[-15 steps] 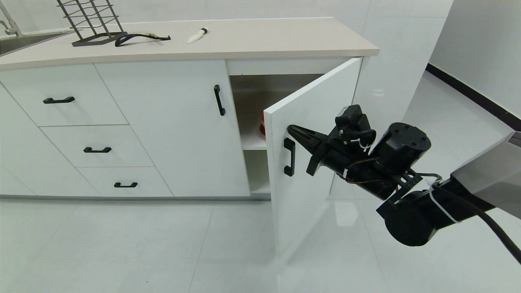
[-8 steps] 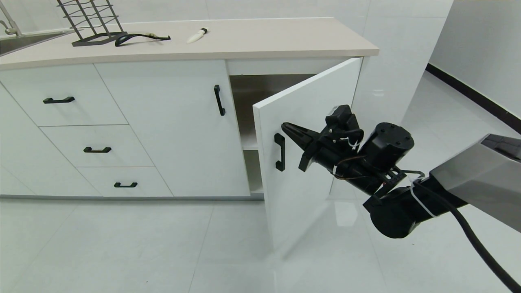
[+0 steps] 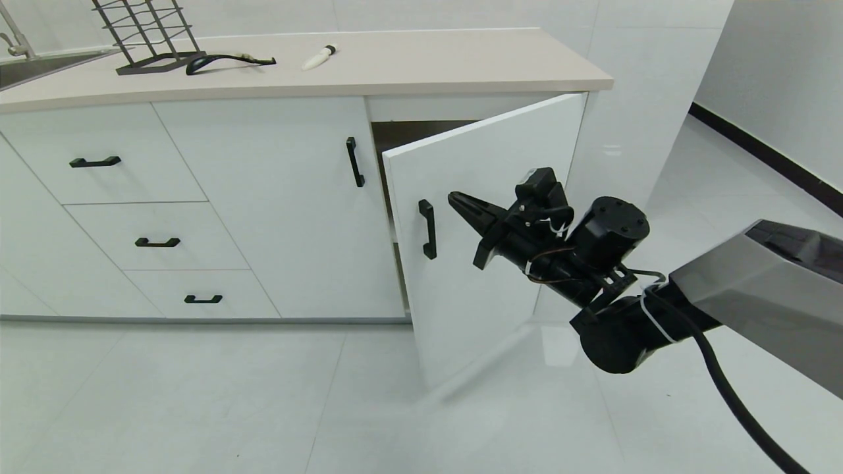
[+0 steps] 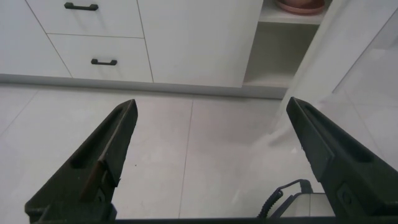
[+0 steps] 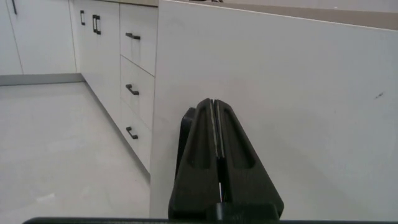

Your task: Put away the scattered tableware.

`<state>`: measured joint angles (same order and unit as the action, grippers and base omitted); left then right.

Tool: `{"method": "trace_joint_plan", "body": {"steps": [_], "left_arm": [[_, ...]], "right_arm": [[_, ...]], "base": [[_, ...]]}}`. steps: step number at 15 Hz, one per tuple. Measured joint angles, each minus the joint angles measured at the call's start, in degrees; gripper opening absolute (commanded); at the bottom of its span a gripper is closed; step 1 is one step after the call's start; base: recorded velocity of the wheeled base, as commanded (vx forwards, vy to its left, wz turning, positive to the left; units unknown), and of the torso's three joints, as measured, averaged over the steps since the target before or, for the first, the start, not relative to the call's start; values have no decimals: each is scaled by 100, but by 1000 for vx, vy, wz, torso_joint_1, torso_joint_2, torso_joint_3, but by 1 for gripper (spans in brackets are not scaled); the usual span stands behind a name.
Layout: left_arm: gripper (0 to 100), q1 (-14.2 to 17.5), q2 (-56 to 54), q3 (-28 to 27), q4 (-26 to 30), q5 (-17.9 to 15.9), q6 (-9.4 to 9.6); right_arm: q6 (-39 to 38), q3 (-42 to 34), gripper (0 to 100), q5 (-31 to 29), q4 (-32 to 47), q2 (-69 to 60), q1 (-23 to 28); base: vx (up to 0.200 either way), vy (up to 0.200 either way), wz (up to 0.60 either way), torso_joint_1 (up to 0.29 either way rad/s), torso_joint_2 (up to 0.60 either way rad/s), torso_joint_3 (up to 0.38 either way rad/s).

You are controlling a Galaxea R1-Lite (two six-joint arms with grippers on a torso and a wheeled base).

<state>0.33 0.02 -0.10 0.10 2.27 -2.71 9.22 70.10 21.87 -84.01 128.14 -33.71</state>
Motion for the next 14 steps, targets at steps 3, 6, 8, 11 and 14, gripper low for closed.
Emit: {"method": "trace_joint_plan", "body": {"steps": [3,6,8,11,14], "left_arm": [[100,0,-2,0,0,0,2],[100,-2,0,0,0,-2,6],[100,0,-2,0,0,-2,6],[100,-2,0,0,0,-2,11],[100,-2,-2,0,0,-2,15]], "right_arm": [[0,-234,0,-1,1,-107,17],[2,-758,0,-1,-22,-591,28],[20,-1354,0,-1,-33,-1203,28],[68,-2523,0,0,-35,-2328,35],[83,-3664,0,0,-35,-3577,124]], "base": [[0,0,0,0,0,0],[0,0,0,0,0,0],[0,0,0,0,0,0],[0,0,0,0,0,0],[0,0,0,0,0,0]]}}
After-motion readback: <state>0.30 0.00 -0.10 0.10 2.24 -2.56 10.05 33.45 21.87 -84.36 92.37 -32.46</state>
